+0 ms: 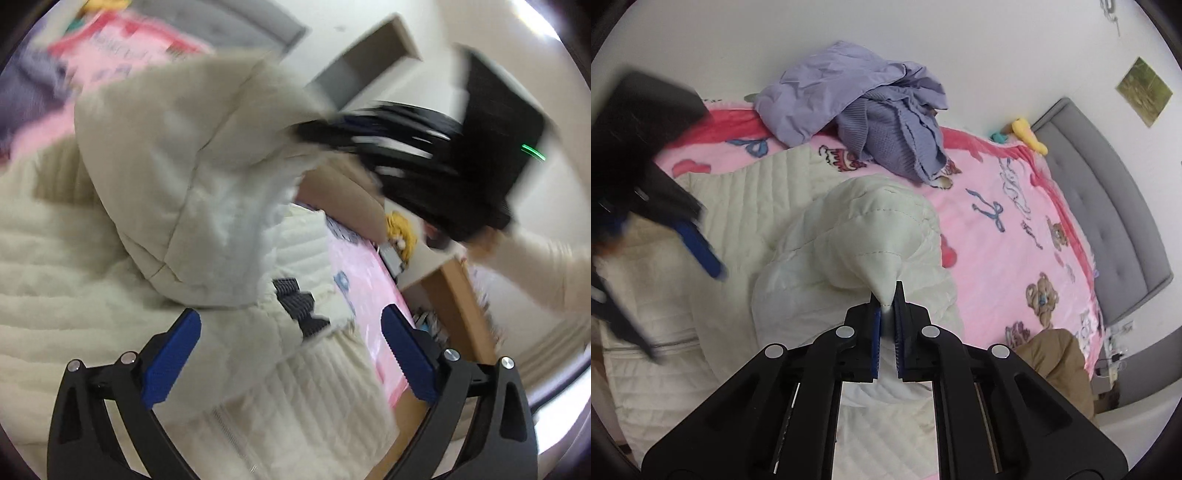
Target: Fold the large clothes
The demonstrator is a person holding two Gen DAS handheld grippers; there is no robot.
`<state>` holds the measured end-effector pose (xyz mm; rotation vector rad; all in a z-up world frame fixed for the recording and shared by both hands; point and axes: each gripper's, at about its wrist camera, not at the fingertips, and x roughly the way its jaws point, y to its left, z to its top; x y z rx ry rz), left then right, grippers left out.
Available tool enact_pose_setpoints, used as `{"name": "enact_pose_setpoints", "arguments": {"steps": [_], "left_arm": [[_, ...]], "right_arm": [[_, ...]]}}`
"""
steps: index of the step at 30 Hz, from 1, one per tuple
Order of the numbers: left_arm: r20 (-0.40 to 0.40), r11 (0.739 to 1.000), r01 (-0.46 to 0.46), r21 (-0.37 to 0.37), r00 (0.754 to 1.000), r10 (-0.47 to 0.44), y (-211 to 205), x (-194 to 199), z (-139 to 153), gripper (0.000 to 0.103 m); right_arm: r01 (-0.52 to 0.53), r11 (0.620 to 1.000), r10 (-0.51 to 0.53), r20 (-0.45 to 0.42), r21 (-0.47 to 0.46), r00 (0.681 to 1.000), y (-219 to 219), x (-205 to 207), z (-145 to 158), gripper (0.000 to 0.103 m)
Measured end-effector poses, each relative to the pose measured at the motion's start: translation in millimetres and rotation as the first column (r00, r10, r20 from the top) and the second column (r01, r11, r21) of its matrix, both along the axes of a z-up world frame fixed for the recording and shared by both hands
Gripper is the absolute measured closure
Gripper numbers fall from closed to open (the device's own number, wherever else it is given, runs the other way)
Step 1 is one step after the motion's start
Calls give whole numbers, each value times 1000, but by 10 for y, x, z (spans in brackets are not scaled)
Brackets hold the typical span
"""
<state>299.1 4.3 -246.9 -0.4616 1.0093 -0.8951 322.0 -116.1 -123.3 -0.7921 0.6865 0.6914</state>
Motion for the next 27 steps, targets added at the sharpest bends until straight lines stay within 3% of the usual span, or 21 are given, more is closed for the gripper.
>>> {"name": "enact_pose_setpoints", "arguments": {"steps": [4, 7, 9, 16, 20, 24, 25, 27], "left_arm": [[-117, 986, -134, -103, 986, 122, 5, 303, -247, 7], [-86, 975, -193, -111, 979, 184, 8, 449, -279, 10], [-110, 969, -215, -119, 973, 203, 12, 608, -329, 11], [-86, 970, -228, -85, 971, 221, 59, 1040, -275, 12], [-57, 985, -169, -21, 984, 168, 122, 889, -285, 12], [4, 990, -119, 69, 993, 119, 349, 476, -232, 12], [-2, 989, -109, 101, 994, 110, 426, 361, -211, 12], [-58, 992, -94, 86, 993, 99, 561, 247, -184, 11]], "right_arm": [[13, 1000, -12, -36, 22, 999, 0, 66, 16, 97], [19, 998, -16, -51, 53, 999, -23, 61, 38, 97], [25, 997, -20, -67, 72, 998, -37, 64, 54, 97], [35, 992, -23, -103, 121, 994, -72, 4, 38, 97], [63, 980, -31, -166, 189, 986, -113, -96, 0, 97], [19, 986, 12, -184, 168, 983, -40, -328, -165, 97], [15, 985, 18, -192, 171, 981, -33, -361, -194, 97], [6, 984, 33, -218, 176, 975, 7, -453, -285, 97]]}}
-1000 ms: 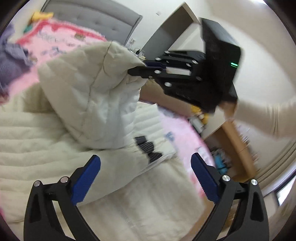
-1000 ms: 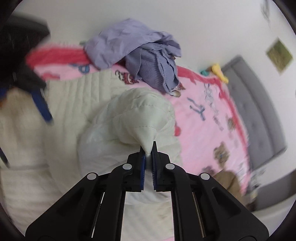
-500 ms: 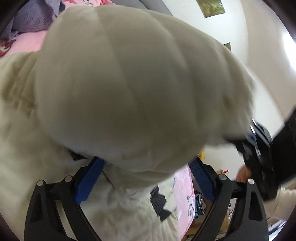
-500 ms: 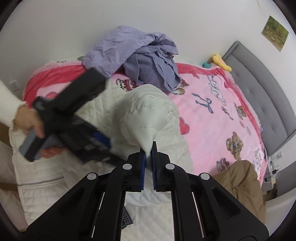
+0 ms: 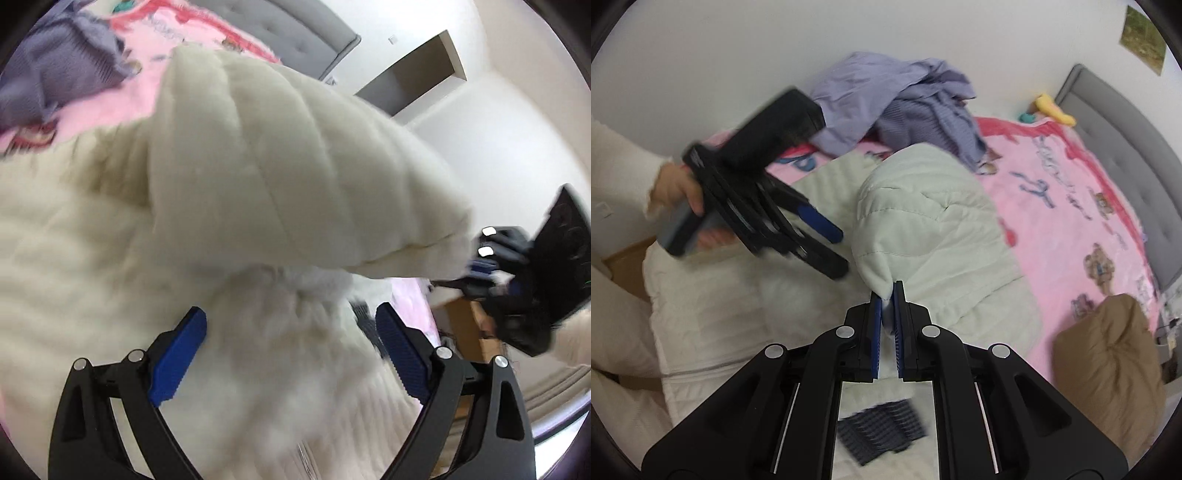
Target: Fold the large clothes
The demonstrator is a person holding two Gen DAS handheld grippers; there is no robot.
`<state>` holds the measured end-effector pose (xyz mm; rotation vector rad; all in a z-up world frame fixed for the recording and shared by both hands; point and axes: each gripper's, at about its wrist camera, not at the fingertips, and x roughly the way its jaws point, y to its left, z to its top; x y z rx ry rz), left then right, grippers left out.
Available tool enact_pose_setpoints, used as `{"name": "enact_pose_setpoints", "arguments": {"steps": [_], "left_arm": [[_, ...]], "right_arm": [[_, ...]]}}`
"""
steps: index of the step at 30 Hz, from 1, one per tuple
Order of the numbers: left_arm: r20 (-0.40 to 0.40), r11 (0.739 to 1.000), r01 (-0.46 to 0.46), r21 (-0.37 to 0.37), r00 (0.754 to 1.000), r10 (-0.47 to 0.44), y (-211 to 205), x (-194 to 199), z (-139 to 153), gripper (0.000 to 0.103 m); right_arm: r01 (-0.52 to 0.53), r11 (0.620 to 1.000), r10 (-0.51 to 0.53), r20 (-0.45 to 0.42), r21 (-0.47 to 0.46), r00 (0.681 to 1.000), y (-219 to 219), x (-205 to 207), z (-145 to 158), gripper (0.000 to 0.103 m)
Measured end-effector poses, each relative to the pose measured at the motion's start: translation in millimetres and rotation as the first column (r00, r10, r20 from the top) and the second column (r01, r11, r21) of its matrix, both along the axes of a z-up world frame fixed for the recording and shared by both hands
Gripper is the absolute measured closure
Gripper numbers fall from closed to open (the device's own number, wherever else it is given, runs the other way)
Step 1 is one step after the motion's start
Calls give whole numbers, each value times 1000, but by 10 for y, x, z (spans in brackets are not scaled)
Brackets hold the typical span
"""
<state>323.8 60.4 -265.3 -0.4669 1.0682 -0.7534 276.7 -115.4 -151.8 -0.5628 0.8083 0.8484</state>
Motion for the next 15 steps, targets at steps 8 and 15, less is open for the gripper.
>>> {"name": "enact_pose_setpoints", "arguments": {"steps": [8, 15], "left_arm": [[-126, 1000, 10, -17, 992, -12, -69, 76, 114, 6], [-222, 987, 97, -127, 967, -123, -49, 178, -101, 6]], "right_arm": [[-37, 995, 39, 29, -91, 999, 287, -379, -404, 96], [-5, 988, 14, 57, -157, 998, 265, -460, -635, 97]]}}
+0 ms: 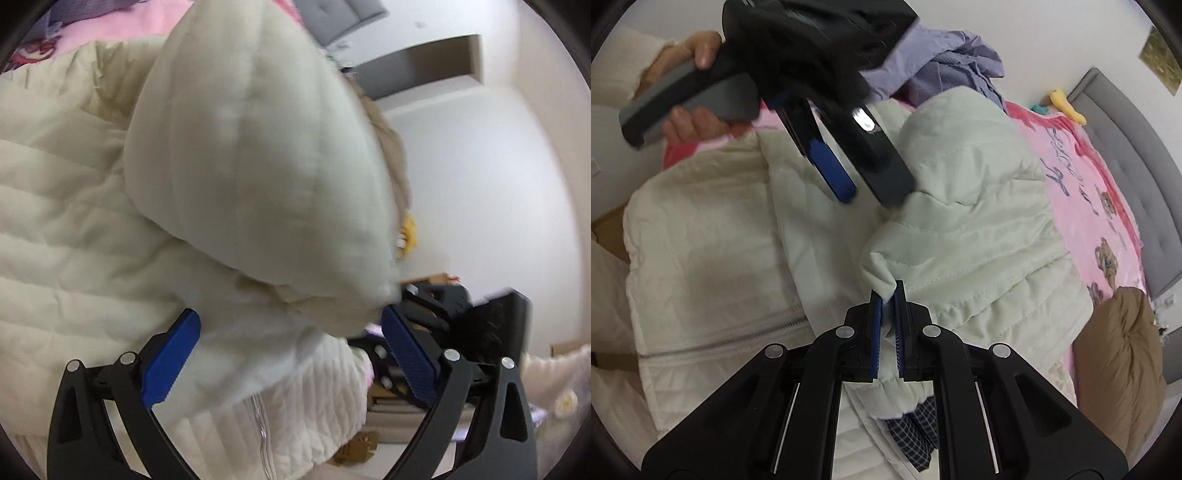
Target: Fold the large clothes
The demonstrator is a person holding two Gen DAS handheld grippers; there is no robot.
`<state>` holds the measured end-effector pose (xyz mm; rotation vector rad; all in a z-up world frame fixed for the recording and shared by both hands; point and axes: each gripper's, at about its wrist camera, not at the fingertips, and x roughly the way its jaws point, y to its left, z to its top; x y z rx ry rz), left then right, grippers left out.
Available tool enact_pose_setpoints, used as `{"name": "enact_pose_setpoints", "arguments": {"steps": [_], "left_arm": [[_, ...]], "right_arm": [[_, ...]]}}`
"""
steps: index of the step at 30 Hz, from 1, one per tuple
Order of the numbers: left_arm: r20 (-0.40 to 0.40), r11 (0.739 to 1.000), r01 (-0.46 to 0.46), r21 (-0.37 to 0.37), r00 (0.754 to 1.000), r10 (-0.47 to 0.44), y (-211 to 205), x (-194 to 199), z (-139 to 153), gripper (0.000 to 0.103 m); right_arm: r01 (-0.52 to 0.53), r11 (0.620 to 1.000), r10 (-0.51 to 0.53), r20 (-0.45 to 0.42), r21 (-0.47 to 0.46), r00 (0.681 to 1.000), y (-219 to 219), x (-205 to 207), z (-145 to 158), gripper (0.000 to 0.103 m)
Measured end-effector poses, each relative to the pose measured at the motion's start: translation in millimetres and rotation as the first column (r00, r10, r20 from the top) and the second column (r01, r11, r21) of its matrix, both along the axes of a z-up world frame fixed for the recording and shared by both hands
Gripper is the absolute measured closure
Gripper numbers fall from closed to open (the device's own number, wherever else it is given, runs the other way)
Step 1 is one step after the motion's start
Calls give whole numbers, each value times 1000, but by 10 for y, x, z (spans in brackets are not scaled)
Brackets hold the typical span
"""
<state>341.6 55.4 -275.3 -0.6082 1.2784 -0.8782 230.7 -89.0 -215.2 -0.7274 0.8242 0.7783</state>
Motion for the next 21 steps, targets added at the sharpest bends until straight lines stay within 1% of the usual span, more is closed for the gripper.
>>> {"name": "enact_pose_setpoints", "arguments": {"steps": [1, 2, 3, 4, 6, 7, 8, 9, 10, 13, 15, 16, 18, 19, 21], "left_arm": [[15, 999, 17, -30, 1000, -16, 26, -35, 65, 6], [30, 999, 21, -36, 999, -20, 46, -41, 119, 6], [40, 999, 20, -31, 999, -19, 10, 4, 150, 6], [46, 999, 27, -26, 999, -26, -38, 57, 235, 6], [55, 999, 30, -44, 998, -27, -123, 151, 331, 6], [56, 1000, 18, -18, 998, -17, -73, 88, 352, 6], [43, 999, 5, 49, 999, -7, -113, 149, 327, 6], [15, 989, -11, 147, 1000, 8, -176, 221, 241, 6], [-13, 984, -29, 178, 999, 31, -214, 266, 151, 7], [-93, 984, -85, 154, 991, 100, -181, 383, -59, 7], [-106, 984, -102, 146, 987, 118, -161, 409, -157, 7], [-103, 984, -105, 143, 987, 120, -152, 412, -205, 7], [-72, 985, -98, 141, 991, 109, -156, 355, -277, 7], [-53, 986, -92, 143, 994, 100, -158, 331, -269, 7], [-22, 985, -76, 152, 997, 80, -175, 298, -231, 7]], "right_arm": [[-13, 1000, 13, 11, -19, 1000, -4, -46, -39, 97], [-28, 999, 29, 22, -40, 999, 9, -85, -77, 97], [-50, 996, 53, 38, -71, 998, 38, -137, -129, 97], [-60, 995, 64, 44, -84, 997, 58, -163, -154, 96], [-61, 994, 66, 49, -92, 997, 103, -207, -225, 96], [-51, 995, 56, 45, -88, 997, 117, -207, -263, 96], [-47, 995, 51, 43, -89, 998, 121, -199, -290, 96], [-45, 995, 49, 42, -92, 998, 128, -201, -319, 96], [-42, 994, 46, 36, -97, 998, 140, -201, -354, 95], [-46, 992, 51, 38, -116, 998, 160, -234, -462, 93], [-45, 991, 51, 51, -123, 997, 165, -245, -487, 92], [-31, 993, 36, 45, -112, 998, 157, -231, -486, 92], [10, 998, -9, 19, -65, 1000, 136, -197, -425, 90], [51, 999, -51, -10, -1, 999, 70, -154, -321, 87], [111, 987, -104, -66, 114, 992, -79, -108, -134, 73]]}}
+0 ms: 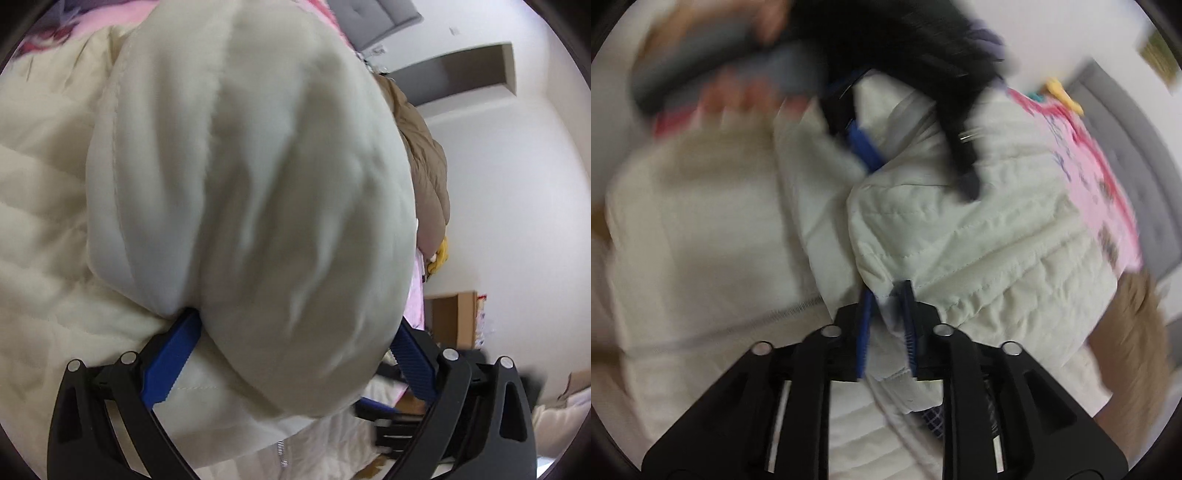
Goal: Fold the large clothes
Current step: 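Open both grippers and withdraw from the folded jacket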
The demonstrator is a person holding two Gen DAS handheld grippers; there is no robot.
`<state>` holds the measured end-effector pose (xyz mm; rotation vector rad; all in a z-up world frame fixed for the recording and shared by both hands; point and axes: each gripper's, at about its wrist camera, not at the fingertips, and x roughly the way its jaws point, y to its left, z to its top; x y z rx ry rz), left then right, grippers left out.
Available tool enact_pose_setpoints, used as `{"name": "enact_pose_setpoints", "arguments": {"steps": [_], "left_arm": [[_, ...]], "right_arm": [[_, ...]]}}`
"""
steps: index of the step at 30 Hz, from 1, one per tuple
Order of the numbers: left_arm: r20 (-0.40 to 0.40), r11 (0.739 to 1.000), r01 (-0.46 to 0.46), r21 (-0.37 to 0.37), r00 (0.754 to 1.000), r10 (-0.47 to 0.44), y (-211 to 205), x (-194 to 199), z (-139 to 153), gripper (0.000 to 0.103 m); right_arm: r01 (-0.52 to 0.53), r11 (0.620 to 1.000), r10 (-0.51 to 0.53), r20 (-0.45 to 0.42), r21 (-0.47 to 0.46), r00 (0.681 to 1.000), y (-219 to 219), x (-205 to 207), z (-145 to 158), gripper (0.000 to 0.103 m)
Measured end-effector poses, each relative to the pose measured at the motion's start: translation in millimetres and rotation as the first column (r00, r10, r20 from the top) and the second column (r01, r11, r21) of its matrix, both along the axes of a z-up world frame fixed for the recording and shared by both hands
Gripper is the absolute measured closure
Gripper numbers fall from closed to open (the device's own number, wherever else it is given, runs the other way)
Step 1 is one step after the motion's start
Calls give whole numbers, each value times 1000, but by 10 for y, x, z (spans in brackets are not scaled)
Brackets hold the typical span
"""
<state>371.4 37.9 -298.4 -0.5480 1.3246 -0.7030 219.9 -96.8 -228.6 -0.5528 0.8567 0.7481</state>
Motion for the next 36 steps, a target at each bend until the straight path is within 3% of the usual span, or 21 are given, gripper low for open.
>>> {"name": "enact_pose_setpoints", "arguments": {"steps": [1, 2, 5, 8, 11, 15, 18, 23, 25, 26, 28, 29, 31, 36], "left_arm": [[16, 1000, 11, 9, 1000, -12, -23, -21, -4, 7], [20, 1000, 18, 14, 1000, -18, -30, -24, -6, 7], [18, 1000, 16, 12, 1000, -17, -79, -39, -23, 7], [31, 1000, 11, 18, 999, -12, -28, 68, 28, 7], [81, 999, 24, 42, 996, -27, -79, -200, -6, 7], [172, 991, 55, 124, 982, -76, -163, -408, 87, 7], [232, 985, 67, 160, 967, -104, -187, -541, 206, 7], [365, 955, 72, 288, 914, -179, 53, -737, 630, 7], [459, 946, 51, 321, 865, -202, 79, -727, 947, 7], [509, 941, 56, 334, 829, -230, 37, -693, 1104, 6], [548, 922, 105, 372, 777, -310, -174, -553, 1254, 5], [559, 909, 135, 394, 750, -354, -323, -468, 1279, 5], [565, 893, 177, 414, 719, -404, -456, -318, 1194, 5], [446, 846, 263, 465, 756, -480, -564, -26, 651, 5]], "right_arm": [[37, 997, -36, -18, 65, 999, -91, 12, 110, 51], [100, 983, -98, -18, 154, 995, -235, 11, 287, 39], [216, 942, -221, -11, 259, 975, -477, 87, 561, 40], [321, 918, -334, 19, 233, 942, -611, 365, 570, 41], [372, 911, -376, -10, 178, 927, -697, 704, 322, 54], [439, 897, -433, -106, 51, 895, -745, 829, -246, 57], [457, 885, -448, -103, 85, 888, -780, 753, -373, 55], [454, 888, -448, -85, 72, 890, -763, 762, -379, 50], [454, 887, -448, -86, 81, 890, -786, 761, -392, 50], [456, 886, -449, -85, 84, 889, -788, 738, -379, 50], [457, 885, -452, -77, 85, 889, -781, 731, -376, 50], [458, 885, -453, -73, 82, 889, -760, 733, -368, 49], [455, 887, -451, -67, 76, 890, -742, 704, -373, 49], [445, 894, -442, -58, 60, 895, -735, 690, -389, 47]]}}
